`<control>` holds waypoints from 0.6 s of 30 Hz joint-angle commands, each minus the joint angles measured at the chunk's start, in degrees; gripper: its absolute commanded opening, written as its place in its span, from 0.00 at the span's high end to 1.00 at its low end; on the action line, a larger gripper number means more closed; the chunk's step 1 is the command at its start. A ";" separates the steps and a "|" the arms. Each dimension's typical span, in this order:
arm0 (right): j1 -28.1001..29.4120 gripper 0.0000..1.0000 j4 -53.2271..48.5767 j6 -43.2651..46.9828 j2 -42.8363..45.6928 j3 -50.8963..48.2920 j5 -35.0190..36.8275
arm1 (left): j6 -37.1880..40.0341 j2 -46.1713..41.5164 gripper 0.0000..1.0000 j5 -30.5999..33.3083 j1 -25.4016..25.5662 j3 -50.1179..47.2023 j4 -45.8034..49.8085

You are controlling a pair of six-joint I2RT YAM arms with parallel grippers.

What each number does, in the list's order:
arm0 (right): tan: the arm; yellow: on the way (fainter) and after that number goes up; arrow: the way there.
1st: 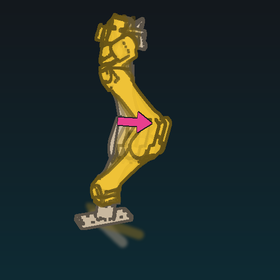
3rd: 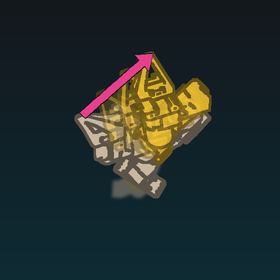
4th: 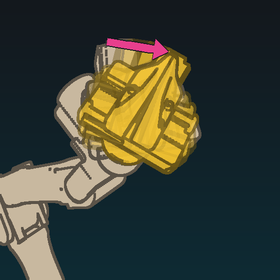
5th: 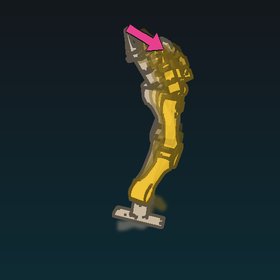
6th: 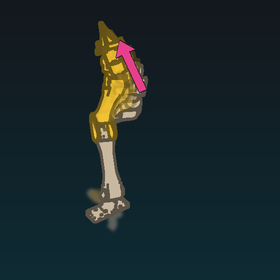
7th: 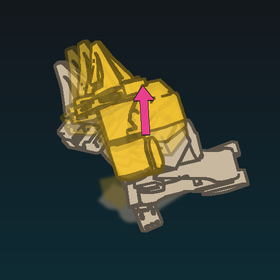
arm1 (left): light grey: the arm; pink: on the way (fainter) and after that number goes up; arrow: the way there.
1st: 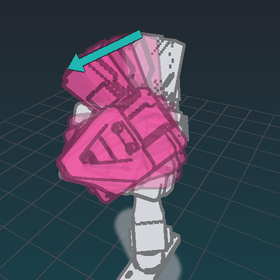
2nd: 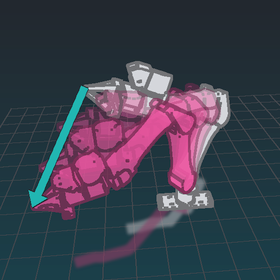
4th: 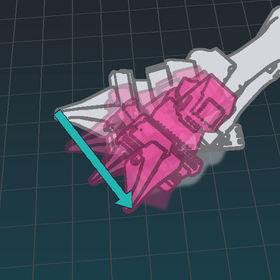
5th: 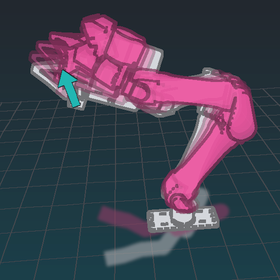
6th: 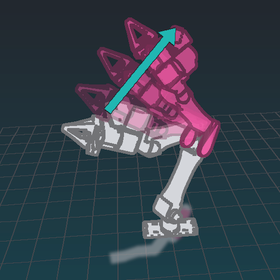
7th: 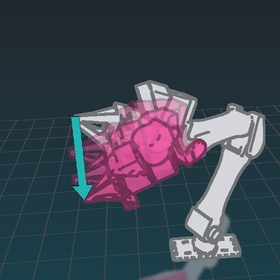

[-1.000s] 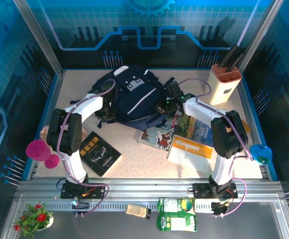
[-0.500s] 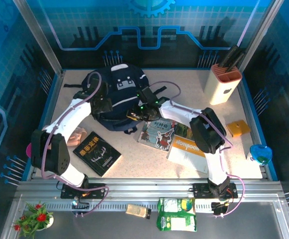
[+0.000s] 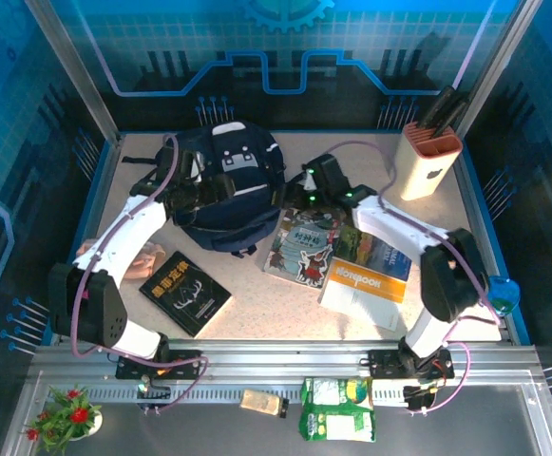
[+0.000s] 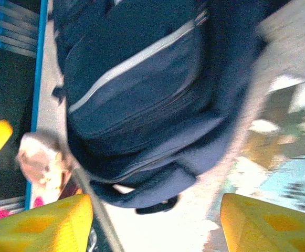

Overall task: Pack the student bag
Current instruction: Move the book to the center of the table.

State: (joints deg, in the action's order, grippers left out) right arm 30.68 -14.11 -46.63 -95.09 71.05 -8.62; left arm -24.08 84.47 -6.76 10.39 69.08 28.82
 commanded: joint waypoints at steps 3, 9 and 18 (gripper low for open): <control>-3.61 0.38 -5.19 2.20 2.08 -6.62 6.50 | -1.49 -0.50 0.10 -7.39 5.39 -1.01 -3.84; -5.44 0.41 -4.49 0.25 -1.72 -8.43 3.39 | -2.39 3.65 0.08 -7.47 12.11 0.69 -4.80; -7.96 0.43 -8.56 1.58 -10.43 -3.68 6.05 | -3.76 9.59 0.05 -7.12 17.02 3.96 -4.76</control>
State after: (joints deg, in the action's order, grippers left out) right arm 24.27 -19.84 -46.13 -103.59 64.49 -4.43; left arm -26.28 92.97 -12.95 26.61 70.39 24.56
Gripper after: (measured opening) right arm 0.570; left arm 0.945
